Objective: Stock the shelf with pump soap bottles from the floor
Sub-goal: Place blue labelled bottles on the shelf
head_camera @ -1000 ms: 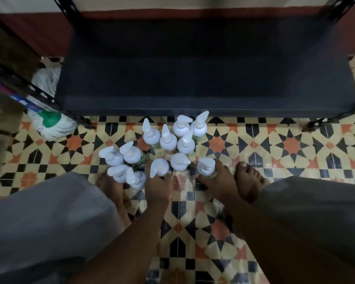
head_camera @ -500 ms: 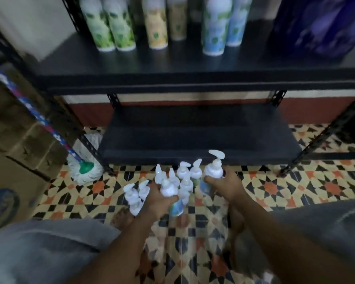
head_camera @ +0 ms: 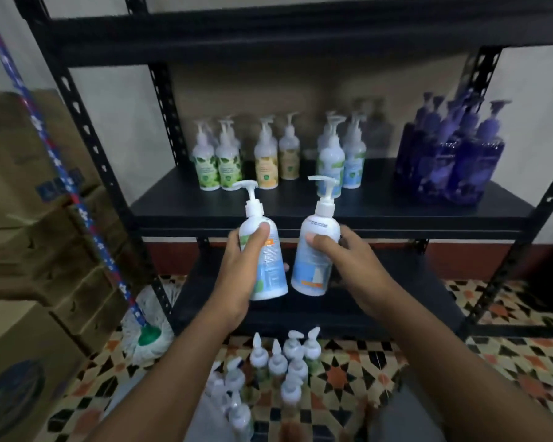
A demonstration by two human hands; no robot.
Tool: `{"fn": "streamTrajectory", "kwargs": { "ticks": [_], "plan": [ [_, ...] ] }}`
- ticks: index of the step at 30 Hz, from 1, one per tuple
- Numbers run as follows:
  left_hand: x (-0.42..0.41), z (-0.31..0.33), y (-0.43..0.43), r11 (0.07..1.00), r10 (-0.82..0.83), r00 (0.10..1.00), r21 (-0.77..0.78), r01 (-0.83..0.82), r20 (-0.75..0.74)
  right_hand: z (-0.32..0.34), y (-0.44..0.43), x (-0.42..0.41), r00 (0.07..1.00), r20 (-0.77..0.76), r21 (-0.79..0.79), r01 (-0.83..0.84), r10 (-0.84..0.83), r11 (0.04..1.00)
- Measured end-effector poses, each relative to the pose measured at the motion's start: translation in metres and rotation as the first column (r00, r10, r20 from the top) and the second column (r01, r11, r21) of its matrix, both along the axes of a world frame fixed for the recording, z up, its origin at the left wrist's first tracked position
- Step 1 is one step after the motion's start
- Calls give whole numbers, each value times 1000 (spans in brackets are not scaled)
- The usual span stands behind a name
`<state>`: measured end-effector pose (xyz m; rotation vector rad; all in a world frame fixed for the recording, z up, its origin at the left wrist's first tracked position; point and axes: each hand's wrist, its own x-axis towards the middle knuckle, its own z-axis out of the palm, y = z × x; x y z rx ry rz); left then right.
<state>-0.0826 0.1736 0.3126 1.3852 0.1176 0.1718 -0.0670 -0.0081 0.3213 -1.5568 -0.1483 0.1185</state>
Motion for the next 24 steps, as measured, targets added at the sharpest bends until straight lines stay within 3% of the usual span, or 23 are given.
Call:
{"fn": "streamTrajectory", "kwargs": {
  "ticks": [3, 8, 14, 21, 24],
  "plan": [
    [-9, -11, -3, 998, -35, 998, -49, 32, -61, -9, 1, -7, 997, -71, 72, -30, 35, 997],
    [-12, -26, -8, 979, -81, 978, -200, 41, -194, -27, 7, -9, 971, -226, 141, 113, -79, 984],
    [-10, -33, -3, 999, 21, 996, 43, -18, -82, -30, -1, -11, 972, -231, 182, 73, -29, 981],
    [-15, -32, -7, 995, 14, 999, 102, -11, -28, -33, -6, -14, 990, -137, 195, 46, -19, 980],
    [-18, -30, -12, 991, 12, 1000, 135, -11, -2, -34, -5, -15, 981, -190, 246, 93, -46, 965]
  ]
}}
